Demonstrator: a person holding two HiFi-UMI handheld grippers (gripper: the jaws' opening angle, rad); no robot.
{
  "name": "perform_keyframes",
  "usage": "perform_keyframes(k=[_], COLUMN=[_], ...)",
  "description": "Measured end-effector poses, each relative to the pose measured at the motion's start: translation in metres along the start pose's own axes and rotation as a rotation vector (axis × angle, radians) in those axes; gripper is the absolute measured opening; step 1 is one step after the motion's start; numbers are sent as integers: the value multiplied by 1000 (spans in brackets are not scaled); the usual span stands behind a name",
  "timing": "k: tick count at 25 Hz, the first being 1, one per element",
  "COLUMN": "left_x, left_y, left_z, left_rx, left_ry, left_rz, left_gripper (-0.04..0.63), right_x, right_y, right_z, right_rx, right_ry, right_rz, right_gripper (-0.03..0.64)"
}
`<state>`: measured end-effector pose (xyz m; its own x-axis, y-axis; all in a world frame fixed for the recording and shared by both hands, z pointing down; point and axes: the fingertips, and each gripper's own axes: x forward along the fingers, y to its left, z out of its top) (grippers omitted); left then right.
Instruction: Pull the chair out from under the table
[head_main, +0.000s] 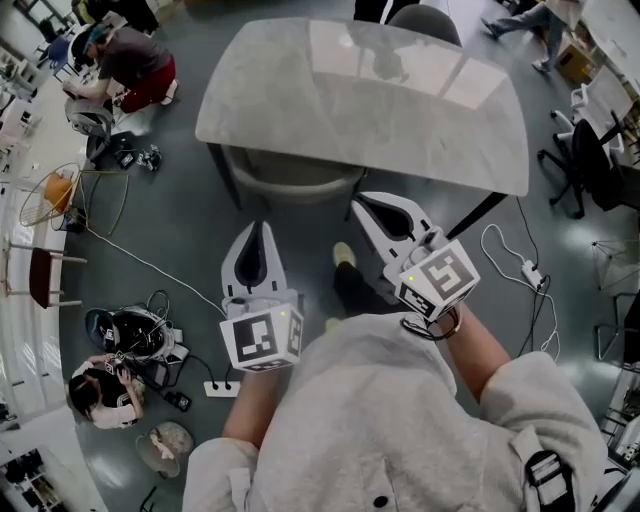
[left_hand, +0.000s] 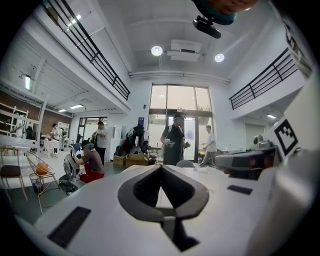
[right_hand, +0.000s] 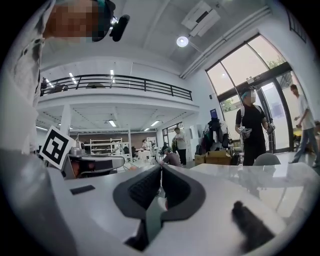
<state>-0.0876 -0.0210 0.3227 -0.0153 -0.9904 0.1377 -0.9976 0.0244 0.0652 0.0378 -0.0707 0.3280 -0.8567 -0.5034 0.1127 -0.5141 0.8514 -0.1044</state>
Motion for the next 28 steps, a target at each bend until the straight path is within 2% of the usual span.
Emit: perform_keyframes(k=[6,13,28], left_x=[49,101,190], left_y=[9,13,20], left_z=[-5,-6,-1], left_rx=[-3,-1,21], left_ry=[36,69,131], left_rz=[-2,8,60], left_gripper=[14,14,14], right_x=[34,64,122], right_y=[-39,-79,-147], right_z=[1,-3,-2], right_rx=[-23,17,77], right_ry=[16,38,57], right_rz=[1,1,66], right_gripper=[28,28,28])
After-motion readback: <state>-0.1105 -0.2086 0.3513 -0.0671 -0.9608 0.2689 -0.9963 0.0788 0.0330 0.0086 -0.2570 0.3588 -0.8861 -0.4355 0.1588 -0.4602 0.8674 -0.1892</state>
